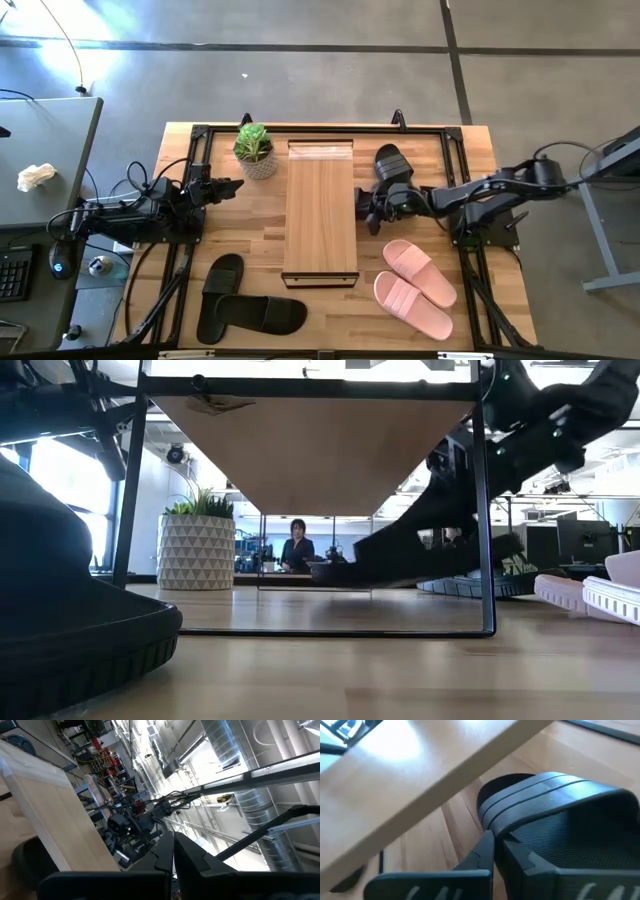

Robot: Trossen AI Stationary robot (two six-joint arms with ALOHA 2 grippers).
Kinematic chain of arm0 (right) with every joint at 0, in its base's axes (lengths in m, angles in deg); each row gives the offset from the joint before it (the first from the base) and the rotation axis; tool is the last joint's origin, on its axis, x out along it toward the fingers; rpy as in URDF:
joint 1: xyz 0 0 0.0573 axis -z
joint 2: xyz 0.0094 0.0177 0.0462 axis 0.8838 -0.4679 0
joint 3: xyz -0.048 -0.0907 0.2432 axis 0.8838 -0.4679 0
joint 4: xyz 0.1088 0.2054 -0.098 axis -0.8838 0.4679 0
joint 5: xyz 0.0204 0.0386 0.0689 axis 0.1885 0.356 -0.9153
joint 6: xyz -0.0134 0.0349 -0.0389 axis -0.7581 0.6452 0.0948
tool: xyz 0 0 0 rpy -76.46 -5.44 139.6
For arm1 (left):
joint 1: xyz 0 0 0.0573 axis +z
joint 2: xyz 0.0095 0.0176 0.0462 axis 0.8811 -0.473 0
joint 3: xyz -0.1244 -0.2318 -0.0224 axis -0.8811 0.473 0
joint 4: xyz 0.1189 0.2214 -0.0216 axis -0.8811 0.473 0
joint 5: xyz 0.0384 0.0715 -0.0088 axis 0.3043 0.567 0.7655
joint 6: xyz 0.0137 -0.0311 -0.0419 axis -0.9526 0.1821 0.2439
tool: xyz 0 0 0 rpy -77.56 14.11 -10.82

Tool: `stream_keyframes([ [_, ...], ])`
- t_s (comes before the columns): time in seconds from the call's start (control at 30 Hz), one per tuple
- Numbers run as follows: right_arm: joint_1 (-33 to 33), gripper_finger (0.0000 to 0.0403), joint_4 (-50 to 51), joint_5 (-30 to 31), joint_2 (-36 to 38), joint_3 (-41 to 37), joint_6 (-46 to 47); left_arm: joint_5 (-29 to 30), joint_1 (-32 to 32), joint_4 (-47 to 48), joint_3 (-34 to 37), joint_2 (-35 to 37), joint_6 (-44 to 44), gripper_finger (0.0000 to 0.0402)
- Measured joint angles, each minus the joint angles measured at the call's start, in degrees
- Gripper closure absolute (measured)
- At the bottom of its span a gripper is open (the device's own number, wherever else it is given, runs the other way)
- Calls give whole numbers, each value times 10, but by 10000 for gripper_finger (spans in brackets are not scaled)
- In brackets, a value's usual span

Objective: Pick and place slides into the shelf
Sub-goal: Move the top right black slide under the shelf

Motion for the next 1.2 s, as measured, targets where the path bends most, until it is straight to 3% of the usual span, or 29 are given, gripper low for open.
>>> stream_keyframes([
  [0.23, 1, 403, -105, -19, -75, 0, -74, 3, 0, 0, 0, 0, -1, 399],
  [0.5, 25, 403, -186, -84, -147, 0, -101, 18, 0, 0, 0, 0, -20, 399],
  [0.9, 26, 403, -208, -100, -152, 0, -121, 88, 0, 0, 0, 0, -13, 399],
  [1.2, 26, 403, -217, -102, -152, 0, -67, 90, 0, 0, 0, 0, -18, 399],
])
